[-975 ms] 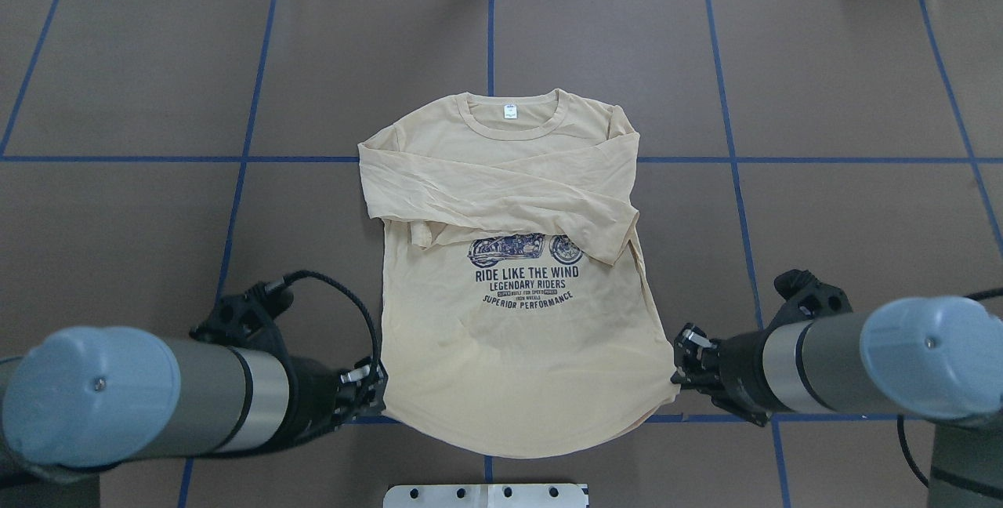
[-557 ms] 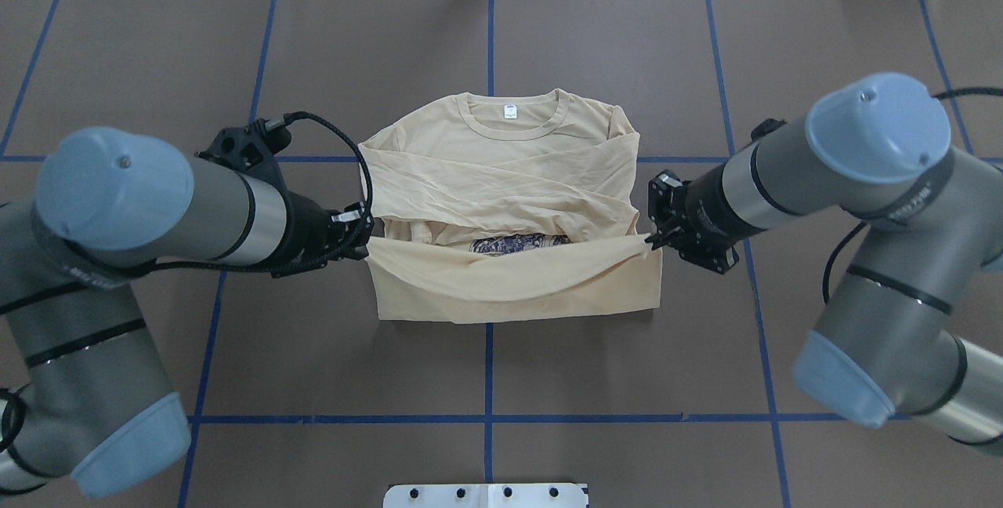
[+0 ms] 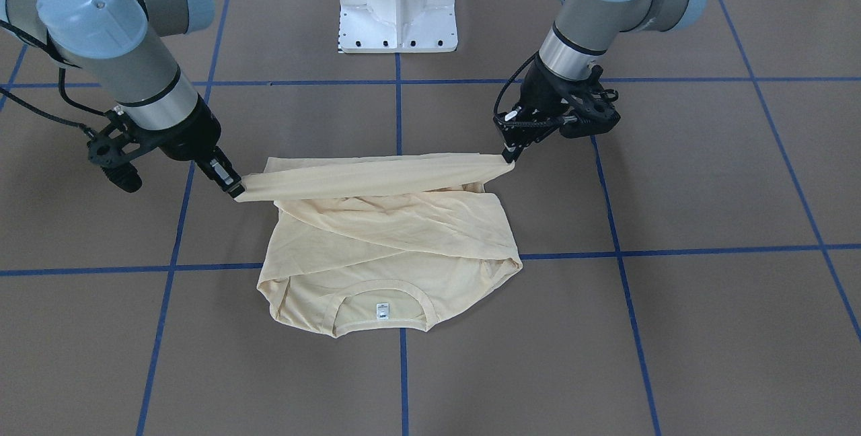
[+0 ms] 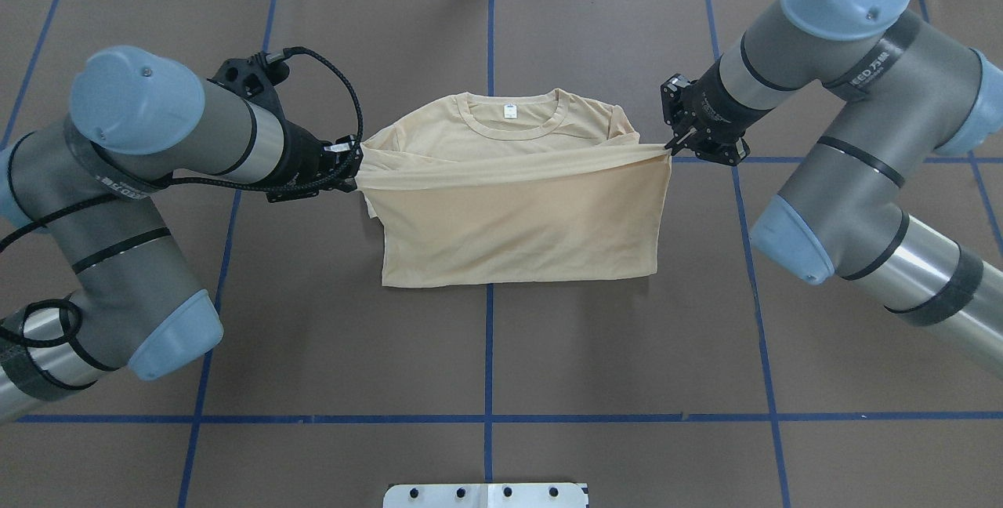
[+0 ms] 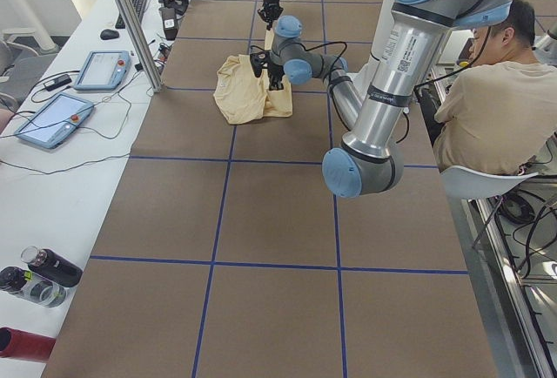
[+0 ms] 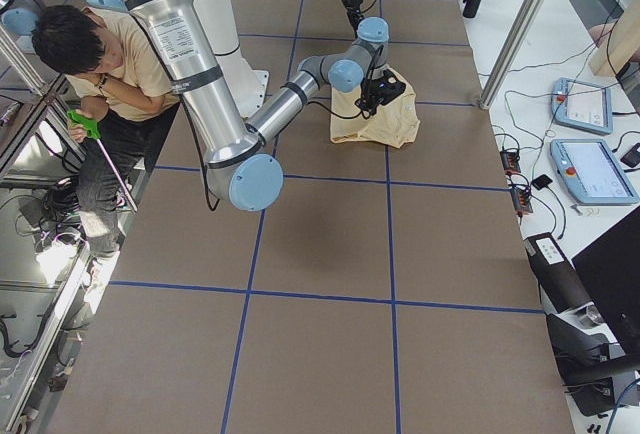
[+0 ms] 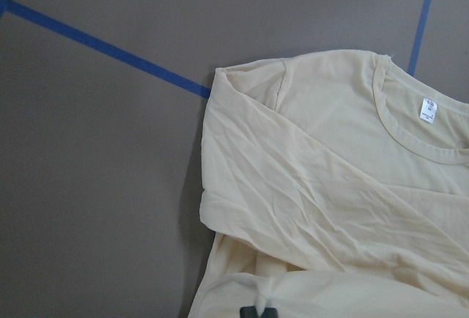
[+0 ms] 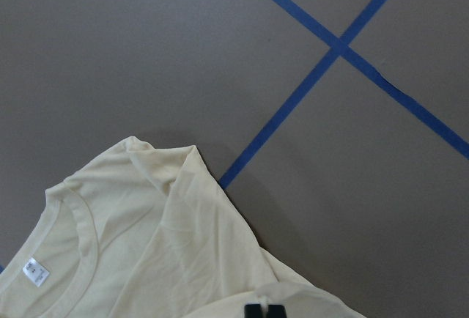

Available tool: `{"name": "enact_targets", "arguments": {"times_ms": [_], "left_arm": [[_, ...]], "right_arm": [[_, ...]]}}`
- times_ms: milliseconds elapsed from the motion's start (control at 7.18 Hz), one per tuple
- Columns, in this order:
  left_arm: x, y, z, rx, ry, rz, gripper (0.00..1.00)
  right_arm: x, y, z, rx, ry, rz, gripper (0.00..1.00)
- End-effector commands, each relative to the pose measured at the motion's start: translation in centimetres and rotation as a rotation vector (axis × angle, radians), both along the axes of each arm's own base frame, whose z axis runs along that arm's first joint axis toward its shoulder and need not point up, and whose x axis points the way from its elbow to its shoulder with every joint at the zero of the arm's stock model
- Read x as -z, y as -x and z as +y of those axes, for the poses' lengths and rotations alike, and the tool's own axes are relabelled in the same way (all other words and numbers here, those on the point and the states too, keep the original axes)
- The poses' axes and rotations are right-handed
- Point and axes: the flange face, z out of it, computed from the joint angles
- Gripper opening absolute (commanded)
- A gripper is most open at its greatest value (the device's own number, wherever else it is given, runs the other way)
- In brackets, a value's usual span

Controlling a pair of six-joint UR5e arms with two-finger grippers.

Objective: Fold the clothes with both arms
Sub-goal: 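Lift the hem with both grippers and fold it toward the collar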

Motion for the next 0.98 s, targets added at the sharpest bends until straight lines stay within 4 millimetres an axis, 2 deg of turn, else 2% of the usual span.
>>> {"name": "enact_targets", "arguments": {"times_ms": [0,139,418,557,697,836], "left_arm": [[0.7,0.4,-3.1,0.039,-0.009,0.001,0.00],[0.0,-1.3,-4.8,0.046,0.005,-0.016,0.00],[-2.5,-4.2,-8.3,0.100,-0.035,-0.013,0.00],[-3.6,-5.8,-10.0,0.114,-0.039,-0.021,0.00],[-4.9,-6.2,-11.0,0.155,-0.065,-0.025,0.00],[-5.5,-6.8,-11.4,0.157,-0.067,-0.025,0.00]], "right_arm": [[1.1,2.0,-4.9,-0.001,-0.003,0.026,0.00],[1.3,3.4,-7.0,0.018,-0.014,0.047,0.00],[0.4,6.7,-10.7,0.055,-0.005,0.101,0.00],[-1.0,8.2,-12.1,0.057,-0.009,0.105,0.00],[-2.8,9.1,-13.0,0.055,-0.017,0.106,0.00],[-3.1,9.5,-13.2,0.049,-0.023,0.120,0.00]]}}
